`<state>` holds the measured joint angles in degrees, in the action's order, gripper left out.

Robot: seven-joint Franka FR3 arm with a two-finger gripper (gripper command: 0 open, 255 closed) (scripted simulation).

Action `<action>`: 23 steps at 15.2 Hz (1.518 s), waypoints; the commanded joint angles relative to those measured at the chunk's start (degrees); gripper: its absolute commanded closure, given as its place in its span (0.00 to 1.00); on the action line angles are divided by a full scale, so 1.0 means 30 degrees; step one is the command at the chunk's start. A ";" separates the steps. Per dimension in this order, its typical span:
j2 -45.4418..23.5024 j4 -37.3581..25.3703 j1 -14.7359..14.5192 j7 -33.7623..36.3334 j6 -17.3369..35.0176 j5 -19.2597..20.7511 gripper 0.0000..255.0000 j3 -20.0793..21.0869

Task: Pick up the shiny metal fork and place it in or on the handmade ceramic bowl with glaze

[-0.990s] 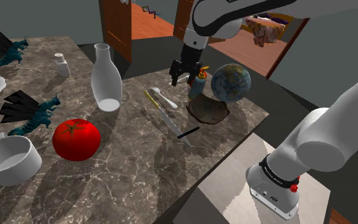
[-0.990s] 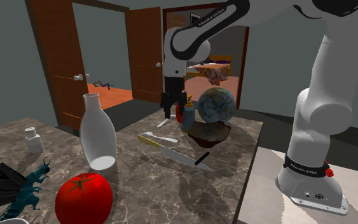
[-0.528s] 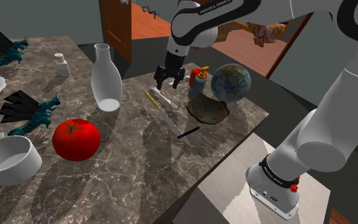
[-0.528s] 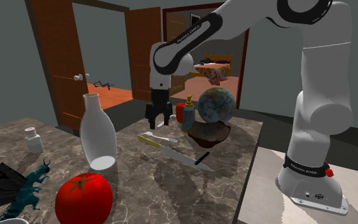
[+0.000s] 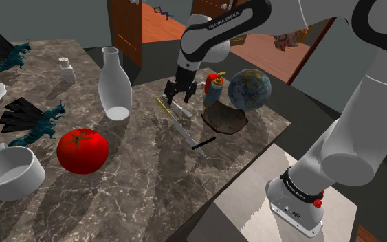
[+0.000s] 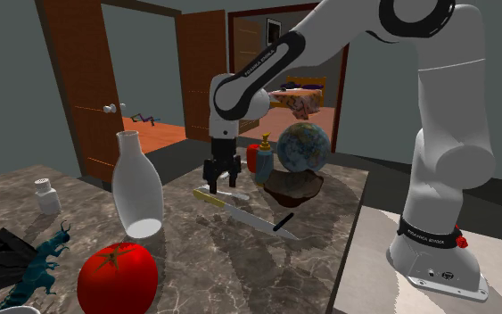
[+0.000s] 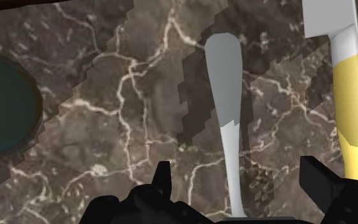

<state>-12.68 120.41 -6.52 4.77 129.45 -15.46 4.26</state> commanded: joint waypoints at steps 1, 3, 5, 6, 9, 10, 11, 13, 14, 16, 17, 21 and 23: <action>-0.0067 0.0010 -0.0014 0.0002 0.0089 -0.0011 0.00 0.0011; -0.0067 0.0009 -0.0014 0.0002 0.0089 -0.0011 0.00 0.0011; -0.0067 0.0009 -0.0014 0.0002 0.0089 -0.0011 0.00 0.0011; -0.0065 0.0009 -0.0014 0.0002 0.0085 -0.0011 0.00 0.0011; -0.0065 0.0009 -0.0014 0.0002 0.0085 -0.0011 1.00 0.0011; -0.0064 0.0009 -0.0014 0.0003 0.0085 -0.0011 1.00 0.0011; -0.0069 0.0010 -0.0014 0.0001 0.0090 -0.0012 1.00 0.0011; -0.0065 -0.0003 -0.0014 0.0005 0.0074 -0.0009 1.00 0.0011; -0.0063 -0.0001 -0.0020 0.0014 0.0077 -0.0008 1.00 0.0014; -0.0067 0.0009 -0.0014 0.0002 0.0089 -0.0011 1.00 0.0011; 0.0094 -0.0055 -0.0011 0.0060 -0.0132 0.0022 1.00 0.0002; 0.0700 -0.0362 0.0004 0.0286 -0.1027 0.0148 1.00 -0.0030; 0.0983 -0.0540 0.0013 0.0397 -0.1480 0.0208 1.00 -0.0045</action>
<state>-10.22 118.91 -6.50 5.81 125.61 -14.91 4.14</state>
